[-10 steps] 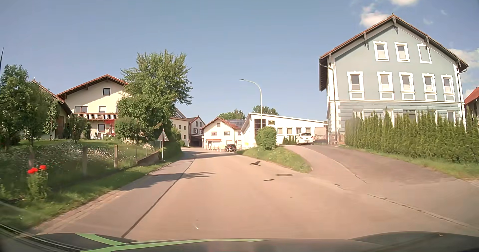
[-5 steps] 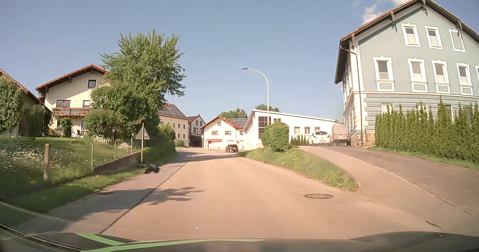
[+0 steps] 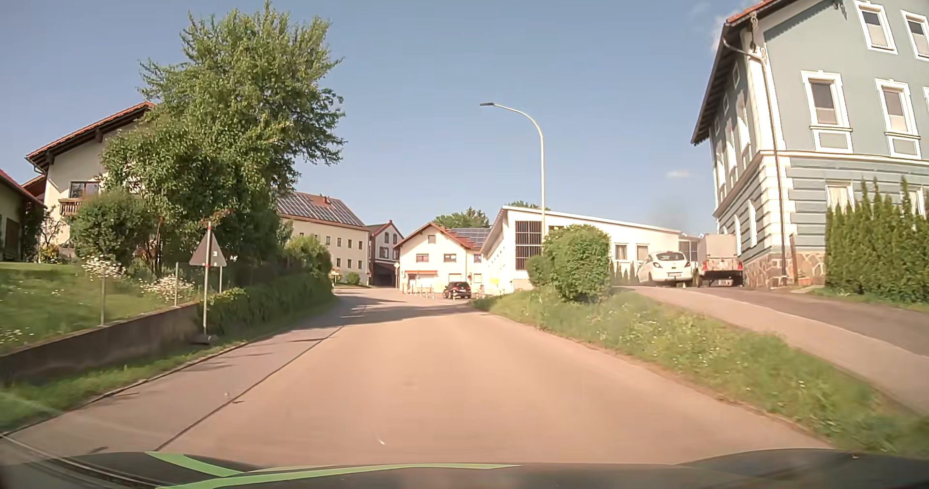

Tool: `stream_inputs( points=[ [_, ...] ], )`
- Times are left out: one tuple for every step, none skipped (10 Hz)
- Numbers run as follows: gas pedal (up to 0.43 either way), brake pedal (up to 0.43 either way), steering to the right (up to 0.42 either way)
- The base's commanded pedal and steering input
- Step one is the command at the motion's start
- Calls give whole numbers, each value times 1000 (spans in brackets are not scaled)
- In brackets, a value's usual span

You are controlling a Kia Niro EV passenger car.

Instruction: Follow the waypoints while adhering to traffic rules and regulations

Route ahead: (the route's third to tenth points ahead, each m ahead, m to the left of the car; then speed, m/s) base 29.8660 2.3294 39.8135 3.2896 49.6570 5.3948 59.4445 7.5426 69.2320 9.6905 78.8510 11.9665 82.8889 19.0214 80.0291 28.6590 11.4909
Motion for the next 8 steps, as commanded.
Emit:
stream_inputs(
  points=[
    [177,0,-16],
    [177,0,-17],
    [177,0,-17],
    [177,0,-17],
    [177,0,-18],
    [177,0,-19],
    [177,0,-19],
    [177,0,-19]
  ],
)
